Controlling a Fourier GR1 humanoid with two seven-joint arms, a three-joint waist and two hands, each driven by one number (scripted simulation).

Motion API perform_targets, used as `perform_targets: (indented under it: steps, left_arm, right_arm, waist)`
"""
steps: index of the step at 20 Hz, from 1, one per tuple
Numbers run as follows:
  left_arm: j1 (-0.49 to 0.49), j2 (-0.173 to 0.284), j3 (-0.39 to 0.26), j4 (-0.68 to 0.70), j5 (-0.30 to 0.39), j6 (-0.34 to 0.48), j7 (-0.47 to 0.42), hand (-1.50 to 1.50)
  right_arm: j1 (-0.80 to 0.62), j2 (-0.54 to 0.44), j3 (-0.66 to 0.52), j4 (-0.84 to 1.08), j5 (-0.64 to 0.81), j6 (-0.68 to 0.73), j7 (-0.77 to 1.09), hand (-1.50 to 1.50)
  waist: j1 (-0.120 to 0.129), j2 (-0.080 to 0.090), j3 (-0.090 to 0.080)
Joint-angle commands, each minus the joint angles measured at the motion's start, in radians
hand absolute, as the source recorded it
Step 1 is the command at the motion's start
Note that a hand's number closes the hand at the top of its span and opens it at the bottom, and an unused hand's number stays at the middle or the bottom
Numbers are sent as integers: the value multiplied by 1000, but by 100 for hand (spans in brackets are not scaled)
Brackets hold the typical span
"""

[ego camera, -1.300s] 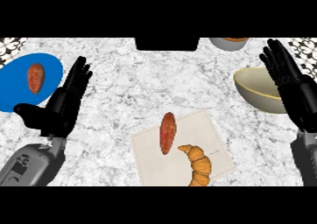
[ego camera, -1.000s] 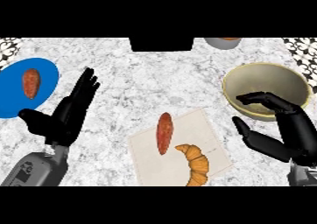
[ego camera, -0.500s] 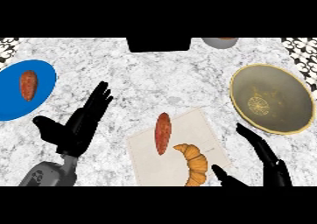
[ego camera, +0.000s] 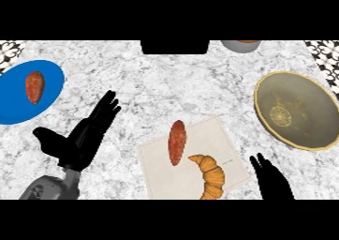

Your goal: Pick the croissant from the placemat and place it in the bowl

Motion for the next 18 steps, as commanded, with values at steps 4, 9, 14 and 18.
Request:
perform_targets:
  steps: [4, 9, 14, 18]
  left_arm:
    - [-14, -31, -21, 12, -10, -16, -9, 0]
    - [11, 2, 6, -23, -2, -50, 5, 0]
    - [-23, -58, -19, 17, -47, -10, 4, 0]
    - [-58, -40, 33, 44, -27, -34, 19, 0]
  right_arm:
    - [-78, 90, 210, -73, 220, 355, 440, -150]
    - [-281, 91, 270, 44, 73, 439, 765, -150]
    - [-381, 90, 222, 98, -35, 491, 899, -150]
    - [-382, 91, 259, 101, -57, 507, 973, -150]
  waist:
    - [31, 9, 3]
    - [38, 6, 7]
    - [31, 7, 8]
    - [23, 4, 8]
